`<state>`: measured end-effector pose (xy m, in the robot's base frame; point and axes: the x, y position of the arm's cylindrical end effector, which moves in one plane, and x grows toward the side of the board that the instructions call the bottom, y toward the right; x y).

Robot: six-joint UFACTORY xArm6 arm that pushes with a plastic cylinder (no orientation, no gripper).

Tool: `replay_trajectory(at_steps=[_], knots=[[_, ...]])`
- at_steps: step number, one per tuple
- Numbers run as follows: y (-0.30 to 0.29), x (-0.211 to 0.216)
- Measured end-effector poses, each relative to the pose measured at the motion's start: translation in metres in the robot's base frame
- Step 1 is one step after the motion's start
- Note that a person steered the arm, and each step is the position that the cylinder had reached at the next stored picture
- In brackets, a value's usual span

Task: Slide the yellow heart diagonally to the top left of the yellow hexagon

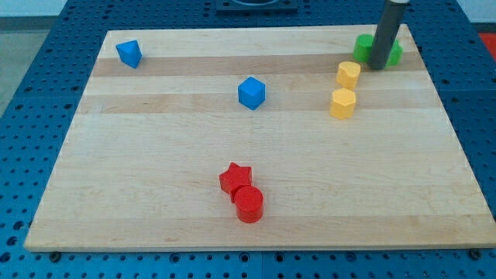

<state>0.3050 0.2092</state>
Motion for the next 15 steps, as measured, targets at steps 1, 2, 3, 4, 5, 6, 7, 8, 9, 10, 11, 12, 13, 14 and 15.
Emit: replay_trajectory(at_steps=[1, 2, 3, 4, 5, 6, 7, 8, 9, 10, 11, 12, 13, 14, 15], knots=[[0.0, 0.009], [-0.023, 0.021], [-0.046, 0.036], [-0.066, 0.037], [-0.088, 0.037], [-0.108, 0.037], [-0.123, 0.037], [-0.129, 0.039], [-0.135, 0.045], [-0.137, 0.047], [-0.137, 0.052], [-0.136, 0.065], [-0.136, 0.084], [-0.136, 0.095], [-0.138, 0.096]])
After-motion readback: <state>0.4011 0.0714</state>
